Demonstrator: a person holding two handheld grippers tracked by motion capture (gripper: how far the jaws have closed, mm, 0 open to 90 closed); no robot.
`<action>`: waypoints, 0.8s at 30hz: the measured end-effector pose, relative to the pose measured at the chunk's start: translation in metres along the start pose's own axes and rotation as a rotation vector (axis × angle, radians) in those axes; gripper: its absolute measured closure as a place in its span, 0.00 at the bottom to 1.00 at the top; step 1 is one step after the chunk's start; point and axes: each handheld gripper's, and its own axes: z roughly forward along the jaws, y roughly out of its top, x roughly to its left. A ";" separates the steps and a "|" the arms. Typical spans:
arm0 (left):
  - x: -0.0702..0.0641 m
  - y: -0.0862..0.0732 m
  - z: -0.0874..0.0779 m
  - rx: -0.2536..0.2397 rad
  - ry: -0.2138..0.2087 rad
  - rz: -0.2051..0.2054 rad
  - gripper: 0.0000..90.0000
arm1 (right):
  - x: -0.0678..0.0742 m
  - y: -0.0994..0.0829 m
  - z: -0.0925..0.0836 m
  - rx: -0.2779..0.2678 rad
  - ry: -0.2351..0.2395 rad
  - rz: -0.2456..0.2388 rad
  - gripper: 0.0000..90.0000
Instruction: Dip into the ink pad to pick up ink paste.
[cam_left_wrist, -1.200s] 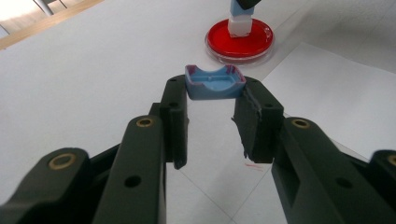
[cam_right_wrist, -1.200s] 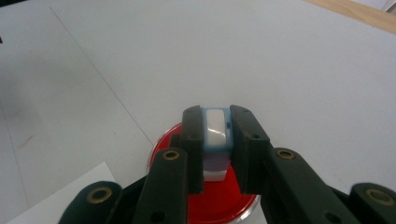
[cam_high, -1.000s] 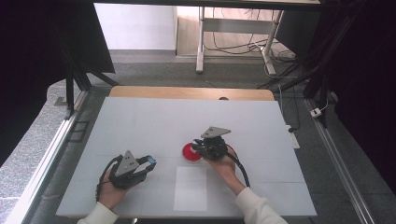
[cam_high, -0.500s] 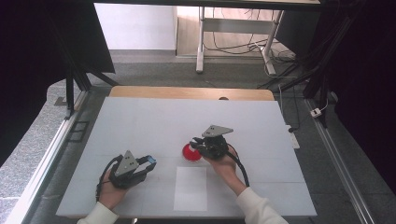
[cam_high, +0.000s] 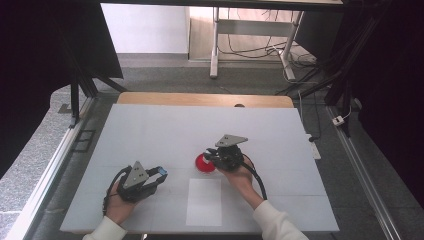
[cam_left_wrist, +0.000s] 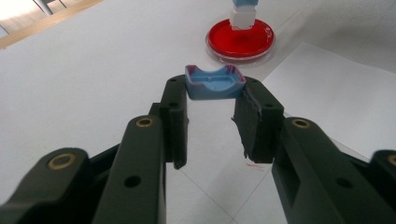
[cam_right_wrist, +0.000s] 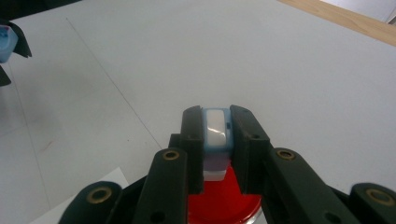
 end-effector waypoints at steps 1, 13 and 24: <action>0.000 0.000 0.000 0.000 0.000 0.000 0.72 | 0.000 0.000 0.001 0.003 0.001 -0.001 0.84; 0.000 0.000 0.000 0.002 0.001 0.002 0.72 | -0.001 -0.004 0.008 0.032 -0.010 -0.020 0.84; 0.000 0.000 0.000 0.003 0.000 0.003 0.72 | 0.000 -0.005 0.009 0.028 -0.010 -0.026 0.84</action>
